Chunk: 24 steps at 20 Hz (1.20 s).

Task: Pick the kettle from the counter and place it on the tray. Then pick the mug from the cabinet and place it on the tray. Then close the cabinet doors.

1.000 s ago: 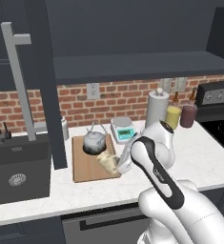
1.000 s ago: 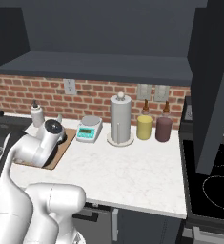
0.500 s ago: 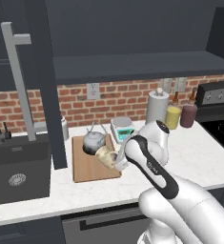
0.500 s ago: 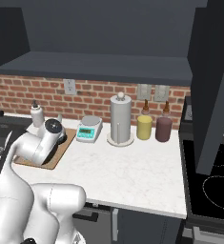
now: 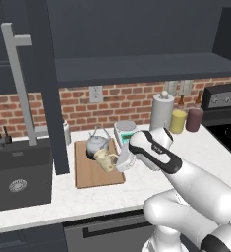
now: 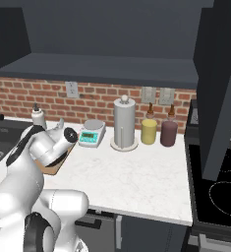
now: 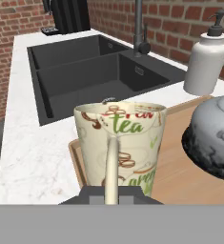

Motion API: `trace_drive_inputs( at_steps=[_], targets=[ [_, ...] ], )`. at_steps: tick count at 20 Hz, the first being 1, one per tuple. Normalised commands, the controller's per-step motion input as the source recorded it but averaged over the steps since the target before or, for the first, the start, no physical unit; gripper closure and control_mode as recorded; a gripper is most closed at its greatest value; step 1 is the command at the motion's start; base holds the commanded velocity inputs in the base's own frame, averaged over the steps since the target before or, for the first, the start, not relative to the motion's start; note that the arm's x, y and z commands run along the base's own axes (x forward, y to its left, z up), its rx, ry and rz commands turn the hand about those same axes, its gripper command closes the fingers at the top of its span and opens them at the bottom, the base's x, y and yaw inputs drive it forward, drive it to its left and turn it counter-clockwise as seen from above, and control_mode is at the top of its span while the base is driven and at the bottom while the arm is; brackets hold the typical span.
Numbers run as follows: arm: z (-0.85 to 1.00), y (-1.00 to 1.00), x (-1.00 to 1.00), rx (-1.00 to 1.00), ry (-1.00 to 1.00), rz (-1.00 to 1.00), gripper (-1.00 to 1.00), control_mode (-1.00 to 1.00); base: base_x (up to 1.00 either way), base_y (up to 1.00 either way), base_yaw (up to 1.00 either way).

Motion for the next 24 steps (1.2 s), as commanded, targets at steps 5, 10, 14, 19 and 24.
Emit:
trace_drive_inputs(
  at_steps=[5, 10, 14, 19, 24],
  targets=[
    [-0.51, -0.01, 0.16, 0.19, 0.00, 0.01, 1.00, -1.00, 0.00, 0.00, 0.00],
    [-0.49, 0.01, 0.24, 0.03, 0.00, 0.00, 1.00, -1.00, 0.00, 0.00, 0.00],
    [-0.42, 0.00, 0.19, 0.04, 0.00, 0.00, 1.00, -1.00, 0.00, 0.00, 0.00],
    [-0.39, 0.00, 0.17, 0.05, 0.00, 0.00, 1.00, -1.00, 0.00, 0.00, 0.00],
    [-0.29, 0.00, 0.08, 0.06, 0.00, 0.00, -1.00, -1.00, 0.00, 0.00, 0.00]
  ],
)
